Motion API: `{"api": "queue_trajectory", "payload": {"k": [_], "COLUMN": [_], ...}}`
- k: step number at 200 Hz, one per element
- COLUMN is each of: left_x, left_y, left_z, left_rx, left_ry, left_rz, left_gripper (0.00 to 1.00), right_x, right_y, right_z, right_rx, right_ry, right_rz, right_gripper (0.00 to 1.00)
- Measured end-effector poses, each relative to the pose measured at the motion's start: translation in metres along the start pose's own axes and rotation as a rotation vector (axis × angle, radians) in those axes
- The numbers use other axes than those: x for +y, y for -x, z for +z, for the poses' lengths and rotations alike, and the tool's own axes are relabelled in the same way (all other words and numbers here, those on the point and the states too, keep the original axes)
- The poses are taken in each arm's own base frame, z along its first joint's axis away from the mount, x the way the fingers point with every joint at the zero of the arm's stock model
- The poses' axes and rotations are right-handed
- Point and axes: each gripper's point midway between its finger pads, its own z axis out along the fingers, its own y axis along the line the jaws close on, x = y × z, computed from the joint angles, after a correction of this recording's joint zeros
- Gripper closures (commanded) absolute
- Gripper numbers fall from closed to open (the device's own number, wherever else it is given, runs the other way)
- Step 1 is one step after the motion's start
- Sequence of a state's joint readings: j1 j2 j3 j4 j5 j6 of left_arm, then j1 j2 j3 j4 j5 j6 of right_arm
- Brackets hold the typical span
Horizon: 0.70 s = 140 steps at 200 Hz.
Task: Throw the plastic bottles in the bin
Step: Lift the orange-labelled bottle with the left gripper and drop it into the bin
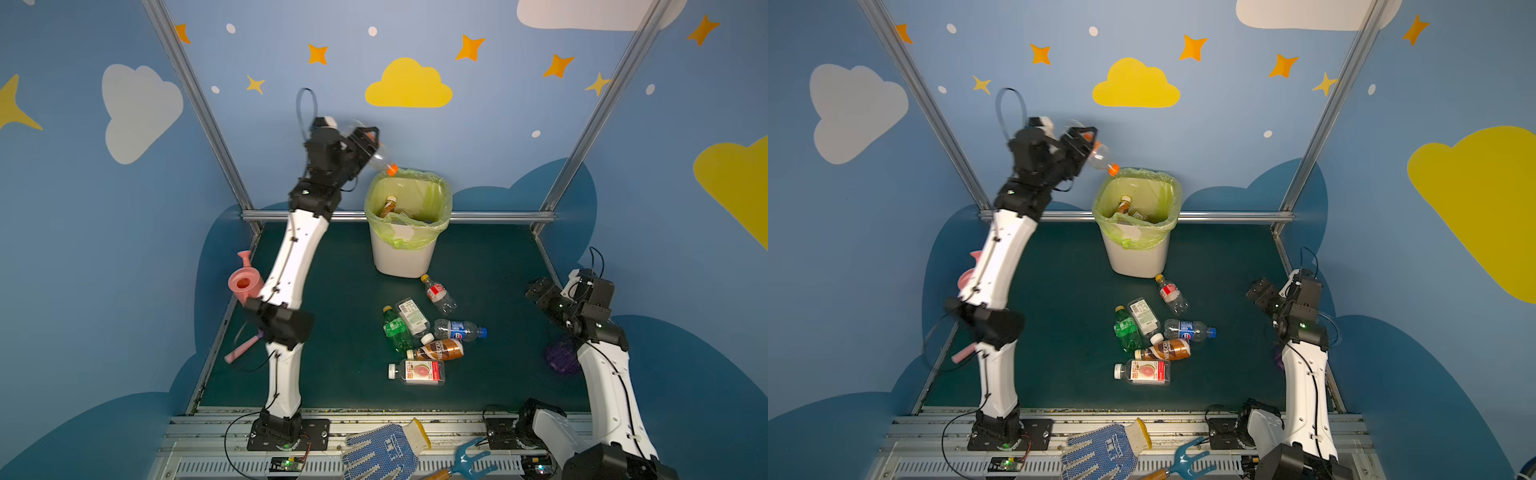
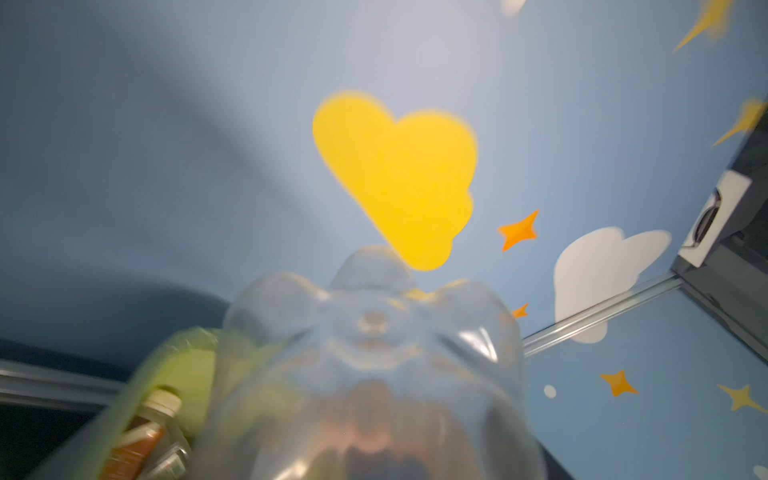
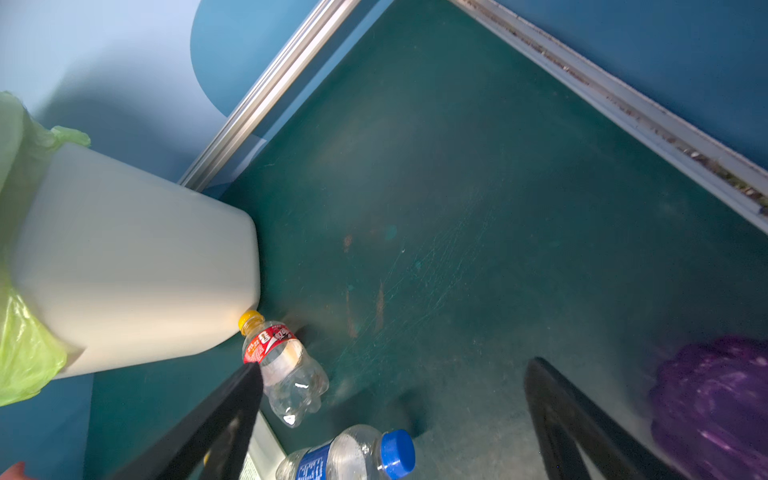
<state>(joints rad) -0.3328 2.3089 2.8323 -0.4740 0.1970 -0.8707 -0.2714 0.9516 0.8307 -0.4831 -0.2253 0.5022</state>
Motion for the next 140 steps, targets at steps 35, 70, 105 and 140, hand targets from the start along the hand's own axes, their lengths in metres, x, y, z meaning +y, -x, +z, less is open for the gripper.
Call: {"api": "queue_trajectory", "payload": {"k": [35, 70, 105, 140], "left_x": [0.103, 0.041, -0.098, -0.137], "left_y": [-0.109, -0.062, 0.023, 0.040], "left_z": [0.045, -0.003, -0.098, -0.130], "left_rx": [0.252, 0.161, -0.066, -0.121], "left_ry": [0.234, 0.181, -0.090, -0.188], "left_rz": [-0.010, 0.115, 0.200, 0.228], "left_gripper": [0.00, 0.00, 0.00, 0.00], "right_x": [0.001, 0.002, -0.004, -0.006], "right_y": [-0.004, -0.012, -0.038, -0.084], "right_z": [-0.003, -0.007, 0.002, 0.013], "right_rx": [0.015, 0.021, 0.101, 0.238], "right_ry": [0.006, 0.032, 0.043, 0.064], "right_rz": [0.000, 0.006, 0.080, 0.166], "right_gripper": [0.02, 0.02, 0.03, 0.04]}}
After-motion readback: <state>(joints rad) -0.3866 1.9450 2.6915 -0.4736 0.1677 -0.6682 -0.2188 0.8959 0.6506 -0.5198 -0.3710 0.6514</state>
